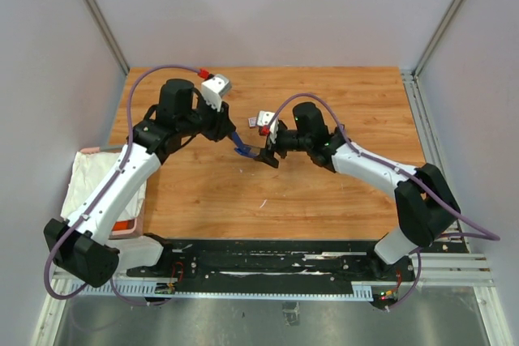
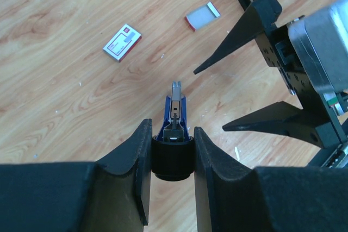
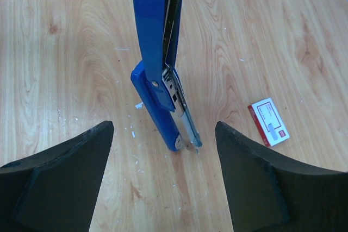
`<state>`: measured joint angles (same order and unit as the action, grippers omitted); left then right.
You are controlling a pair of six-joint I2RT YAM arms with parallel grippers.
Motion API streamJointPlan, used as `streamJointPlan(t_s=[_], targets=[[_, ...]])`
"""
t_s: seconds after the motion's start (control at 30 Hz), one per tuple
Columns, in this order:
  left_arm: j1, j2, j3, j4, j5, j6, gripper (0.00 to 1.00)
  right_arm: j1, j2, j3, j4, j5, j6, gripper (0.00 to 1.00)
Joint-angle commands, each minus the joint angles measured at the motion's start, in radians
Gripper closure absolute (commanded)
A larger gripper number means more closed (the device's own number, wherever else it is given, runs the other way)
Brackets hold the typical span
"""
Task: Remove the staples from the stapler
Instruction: Unload the staple at the center of the board.
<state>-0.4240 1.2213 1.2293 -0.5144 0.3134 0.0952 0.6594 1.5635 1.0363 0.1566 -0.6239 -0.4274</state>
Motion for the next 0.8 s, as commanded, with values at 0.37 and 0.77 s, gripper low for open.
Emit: streamJointPlan(t_s=[0.37, 0.77], targets=[[0.033, -0.019, 0.041, 0.115, 0.146, -0.107, 1.00, 0.128, 0.042, -0.053, 0.147, 0.171, -0.071, 0.21], [0.056, -0.047, 0.002, 0.149, 0.141, -0.130, 1.00, 0.184, 0.068, -0.012, 0.115, 0.341, -0.077, 0.51]])
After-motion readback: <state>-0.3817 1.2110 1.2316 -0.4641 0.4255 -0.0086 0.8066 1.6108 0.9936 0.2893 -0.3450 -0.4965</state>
